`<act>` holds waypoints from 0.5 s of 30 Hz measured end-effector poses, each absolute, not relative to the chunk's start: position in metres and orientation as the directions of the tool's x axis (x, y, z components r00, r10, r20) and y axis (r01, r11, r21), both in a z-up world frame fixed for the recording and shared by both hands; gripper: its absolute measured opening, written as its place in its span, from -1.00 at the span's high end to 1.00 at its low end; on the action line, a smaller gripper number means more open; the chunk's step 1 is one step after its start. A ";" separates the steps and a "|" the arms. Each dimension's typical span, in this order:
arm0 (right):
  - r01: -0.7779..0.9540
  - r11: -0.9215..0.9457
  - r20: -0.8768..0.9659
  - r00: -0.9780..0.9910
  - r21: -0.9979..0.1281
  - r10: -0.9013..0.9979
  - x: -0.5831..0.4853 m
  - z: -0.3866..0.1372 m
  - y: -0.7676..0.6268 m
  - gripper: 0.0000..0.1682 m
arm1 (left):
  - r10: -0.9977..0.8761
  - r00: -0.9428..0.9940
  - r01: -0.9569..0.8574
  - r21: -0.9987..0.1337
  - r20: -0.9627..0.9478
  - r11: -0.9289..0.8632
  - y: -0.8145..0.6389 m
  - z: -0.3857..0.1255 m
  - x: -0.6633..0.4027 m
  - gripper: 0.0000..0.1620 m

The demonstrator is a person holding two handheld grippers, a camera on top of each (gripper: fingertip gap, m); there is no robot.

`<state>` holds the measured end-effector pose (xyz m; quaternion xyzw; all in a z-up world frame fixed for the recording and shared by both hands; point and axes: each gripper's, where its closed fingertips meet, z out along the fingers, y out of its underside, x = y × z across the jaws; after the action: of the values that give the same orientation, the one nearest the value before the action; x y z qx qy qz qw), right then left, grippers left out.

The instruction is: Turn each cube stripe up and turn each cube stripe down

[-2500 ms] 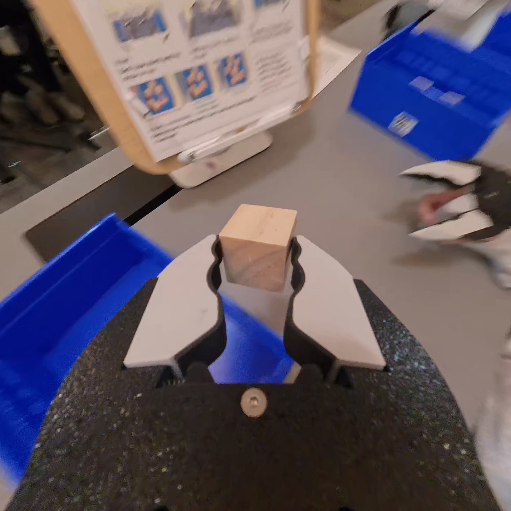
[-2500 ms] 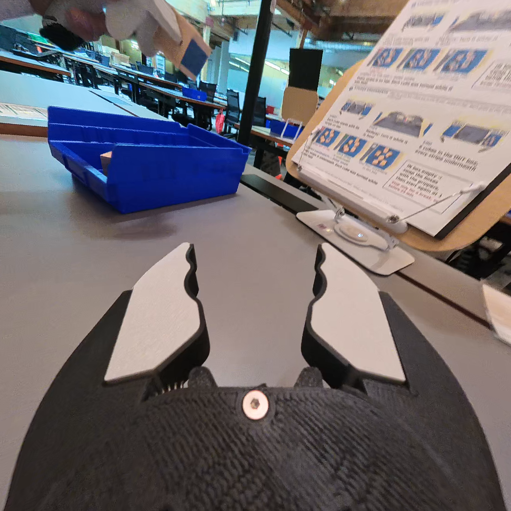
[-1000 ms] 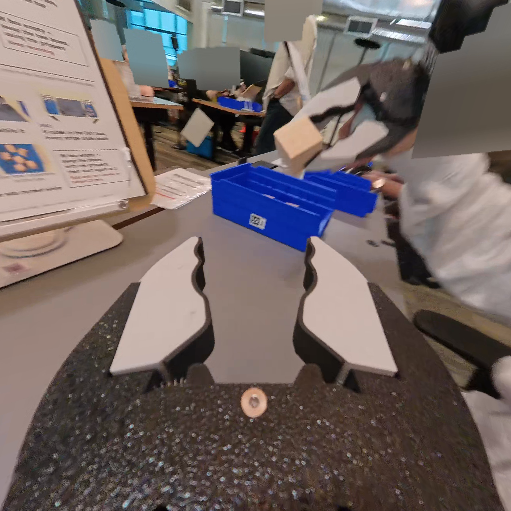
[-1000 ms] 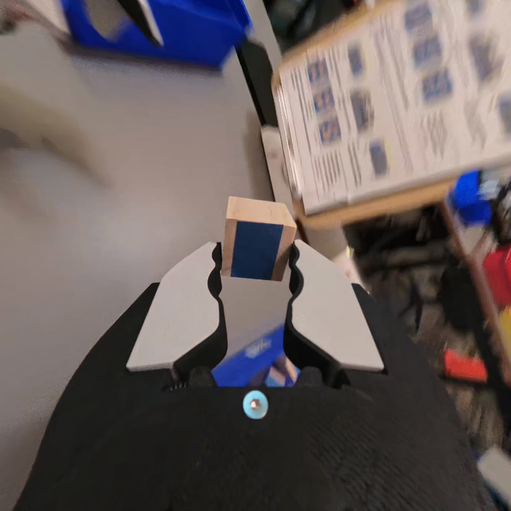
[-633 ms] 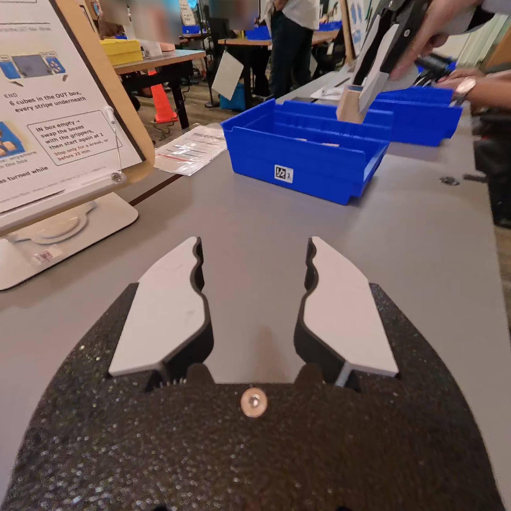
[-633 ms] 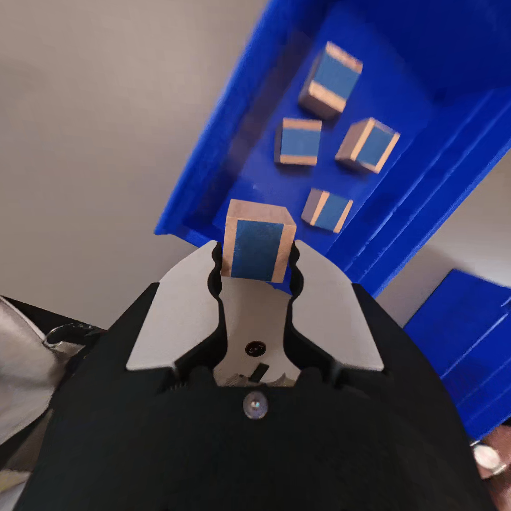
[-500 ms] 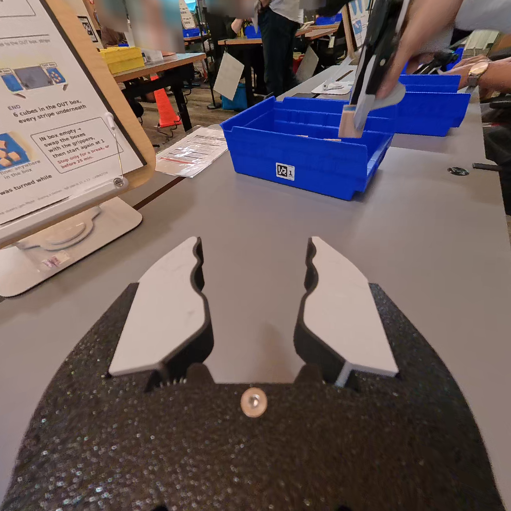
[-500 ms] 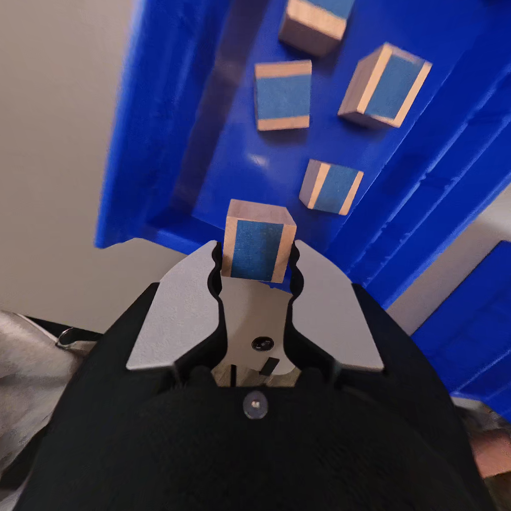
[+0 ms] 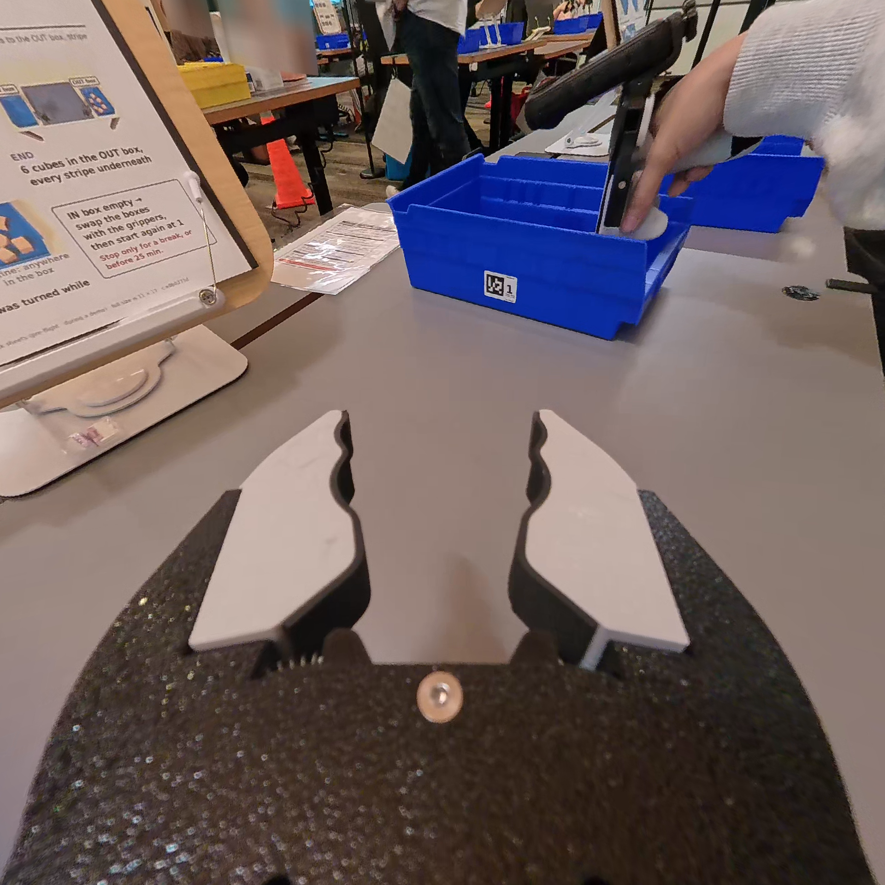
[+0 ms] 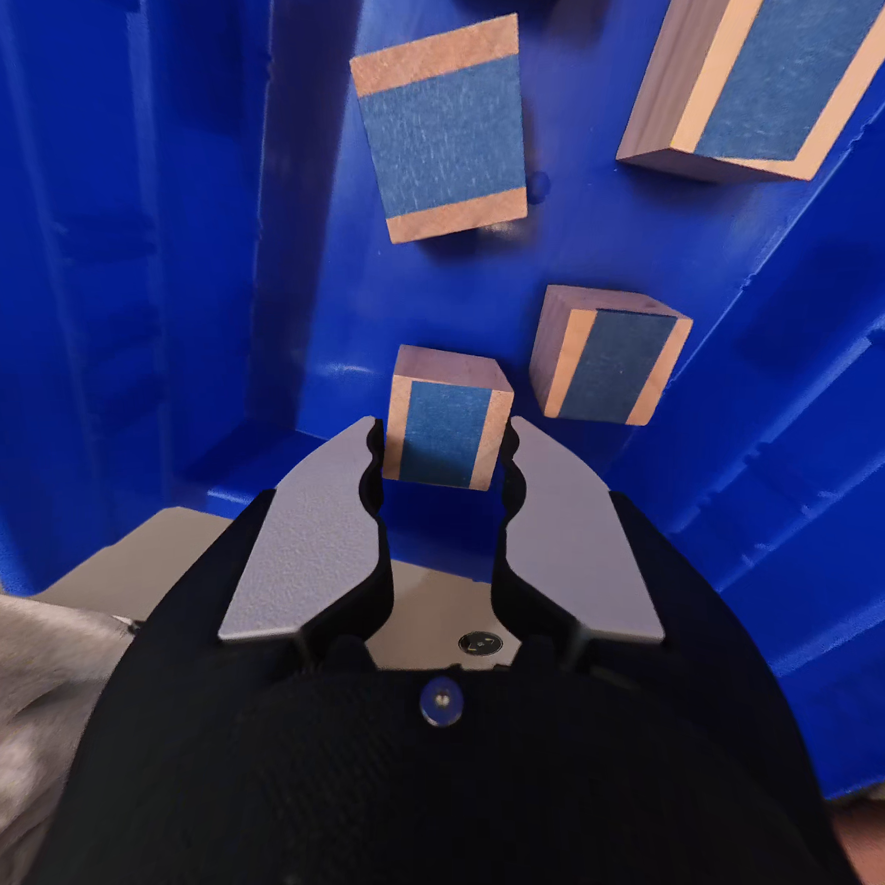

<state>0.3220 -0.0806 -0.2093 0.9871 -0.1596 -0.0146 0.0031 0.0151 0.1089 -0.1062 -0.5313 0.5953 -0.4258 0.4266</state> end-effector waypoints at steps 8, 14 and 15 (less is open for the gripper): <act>-0.308 -0.951 0.013 0.951 0.020 -0.308 0.324 -0.223 -0.077 0.43 | -0.996 -0.066 -0.271 -0.959 -0.064 0.079 0.110 -0.105 0.013 0.14; -0.301 -0.954 0.057 0.952 0.008 -0.300 0.327 -0.224 -0.076 0.42 | -0.997 -0.063 -0.269 -0.961 -0.053 0.068 0.112 -0.105 0.011 0.13; -0.299 -0.954 0.066 0.952 -0.004 -0.299 0.328 -0.222 -0.074 0.41 | -0.997 -0.061 -0.268 -0.961 -0.053 0.067 0.113 -0.105 0.010 0.13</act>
<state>0.3276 -0.0745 -0.2223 0.9879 -0.1514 0.0332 0.0028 0.0098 0.1130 -0.1045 -0.5348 0.5915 -0.4249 0.4286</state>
